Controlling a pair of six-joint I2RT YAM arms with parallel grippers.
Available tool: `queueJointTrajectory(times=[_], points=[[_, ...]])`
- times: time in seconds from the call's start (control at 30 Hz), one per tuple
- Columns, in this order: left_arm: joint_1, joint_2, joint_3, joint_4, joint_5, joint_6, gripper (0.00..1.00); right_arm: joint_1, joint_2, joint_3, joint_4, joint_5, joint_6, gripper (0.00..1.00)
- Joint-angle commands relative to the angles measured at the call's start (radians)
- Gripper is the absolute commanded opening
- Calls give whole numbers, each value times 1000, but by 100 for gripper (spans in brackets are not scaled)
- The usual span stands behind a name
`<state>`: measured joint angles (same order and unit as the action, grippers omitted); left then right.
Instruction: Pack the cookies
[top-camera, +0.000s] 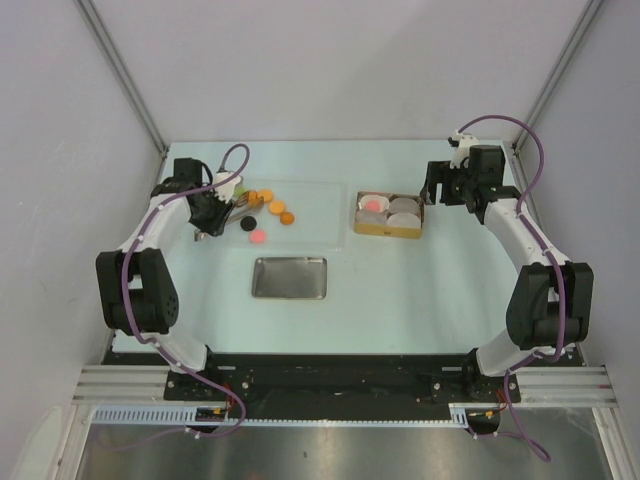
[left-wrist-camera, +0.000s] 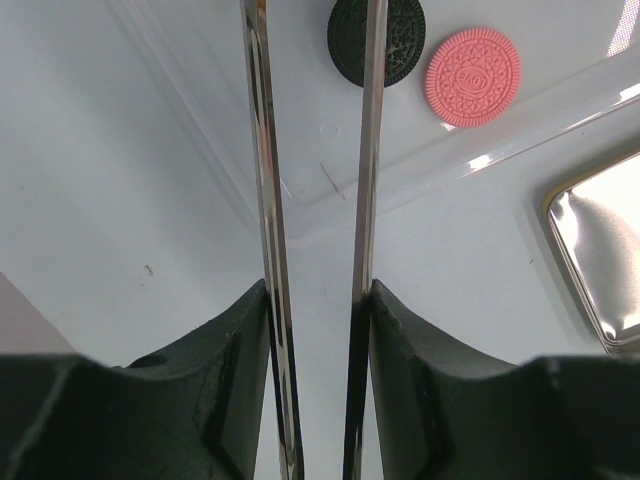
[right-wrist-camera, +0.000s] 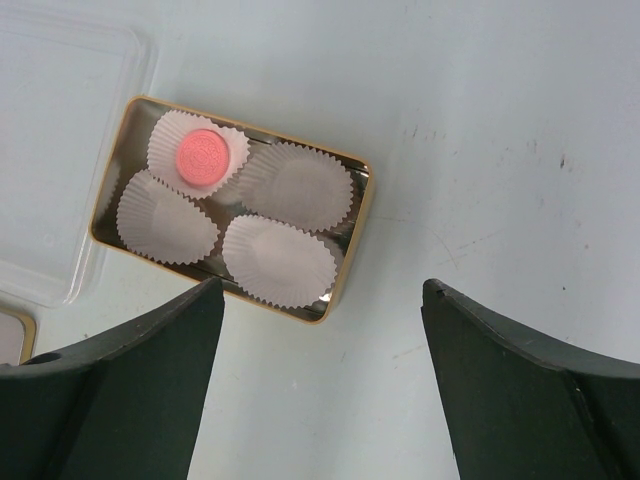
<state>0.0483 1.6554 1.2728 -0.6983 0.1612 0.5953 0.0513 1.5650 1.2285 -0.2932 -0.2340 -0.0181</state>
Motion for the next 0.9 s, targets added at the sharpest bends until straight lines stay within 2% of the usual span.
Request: queueJointTrajectory(times=[0.0, 0.67, 0.87], points=[[5, -6, 34, 6, 24, 23, 45, 5, 0, 2, 34, -2, 1, 85], [7, -141, -16, -9, 15, 38, 34, 2, 1, 2, 37, 1, 1, 85], [5, -209, -15, -41, 64, 38, 34, 5, 1, 2, 39, 1, 3, 85]])
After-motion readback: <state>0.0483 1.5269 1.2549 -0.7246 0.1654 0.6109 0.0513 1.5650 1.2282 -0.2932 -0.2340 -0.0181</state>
